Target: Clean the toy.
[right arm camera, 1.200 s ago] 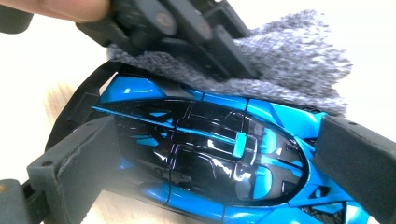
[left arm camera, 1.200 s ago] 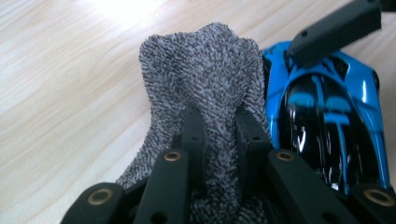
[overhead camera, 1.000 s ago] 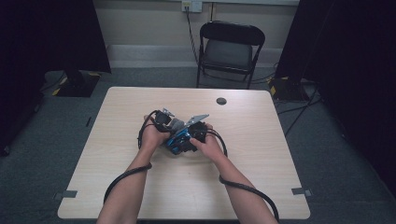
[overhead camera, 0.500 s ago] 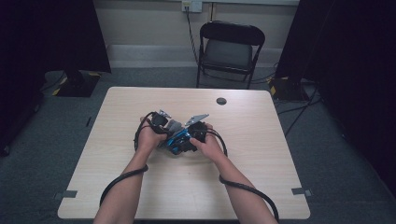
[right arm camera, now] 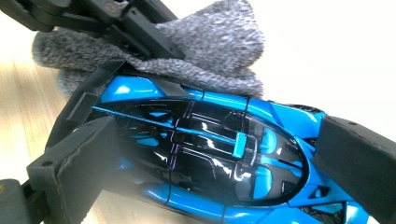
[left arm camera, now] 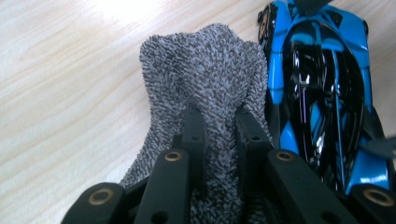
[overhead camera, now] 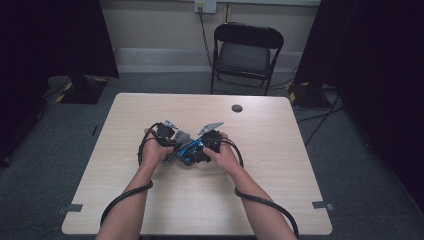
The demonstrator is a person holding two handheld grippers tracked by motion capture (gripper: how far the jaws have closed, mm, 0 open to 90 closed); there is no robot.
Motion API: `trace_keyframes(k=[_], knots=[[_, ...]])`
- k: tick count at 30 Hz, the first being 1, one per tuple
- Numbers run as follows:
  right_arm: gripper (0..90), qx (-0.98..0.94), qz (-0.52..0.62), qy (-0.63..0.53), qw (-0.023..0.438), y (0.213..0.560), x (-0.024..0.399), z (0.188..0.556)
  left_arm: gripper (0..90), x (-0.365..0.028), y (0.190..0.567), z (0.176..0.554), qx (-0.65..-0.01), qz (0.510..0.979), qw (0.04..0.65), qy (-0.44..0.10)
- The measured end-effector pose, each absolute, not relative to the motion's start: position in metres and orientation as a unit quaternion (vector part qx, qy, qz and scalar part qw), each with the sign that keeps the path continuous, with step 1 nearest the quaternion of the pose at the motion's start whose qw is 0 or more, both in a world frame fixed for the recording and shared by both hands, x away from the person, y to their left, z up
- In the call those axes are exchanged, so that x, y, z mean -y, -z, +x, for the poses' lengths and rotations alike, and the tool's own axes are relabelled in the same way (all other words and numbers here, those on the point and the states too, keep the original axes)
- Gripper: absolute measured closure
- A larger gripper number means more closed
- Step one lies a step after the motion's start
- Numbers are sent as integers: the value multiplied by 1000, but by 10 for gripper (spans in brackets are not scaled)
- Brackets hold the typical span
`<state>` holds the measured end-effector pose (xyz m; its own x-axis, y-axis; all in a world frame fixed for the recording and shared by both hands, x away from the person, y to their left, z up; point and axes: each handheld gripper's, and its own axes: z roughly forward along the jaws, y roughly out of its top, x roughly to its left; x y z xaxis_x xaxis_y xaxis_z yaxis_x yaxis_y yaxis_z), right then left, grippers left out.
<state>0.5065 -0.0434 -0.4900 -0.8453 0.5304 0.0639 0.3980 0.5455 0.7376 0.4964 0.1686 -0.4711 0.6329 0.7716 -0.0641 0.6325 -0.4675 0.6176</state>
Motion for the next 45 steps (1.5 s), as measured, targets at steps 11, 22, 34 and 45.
trace_keyframes(k=[11,22,34,45], knots=[[0,-875,266,-397,84,490,44,507,768,-181,471,481,-424,846,306,-107],[0,-874,266,-397,84,490,43,506,766,-186,470,469,-428,843,307,-109],[0,-874,266,-397,84,490,44,506,767,-192,470,459,-434,839,311,-107],[0,-875,266,-396,84,490,43,506,766,-198,470,443,-439,837,309,-102]])
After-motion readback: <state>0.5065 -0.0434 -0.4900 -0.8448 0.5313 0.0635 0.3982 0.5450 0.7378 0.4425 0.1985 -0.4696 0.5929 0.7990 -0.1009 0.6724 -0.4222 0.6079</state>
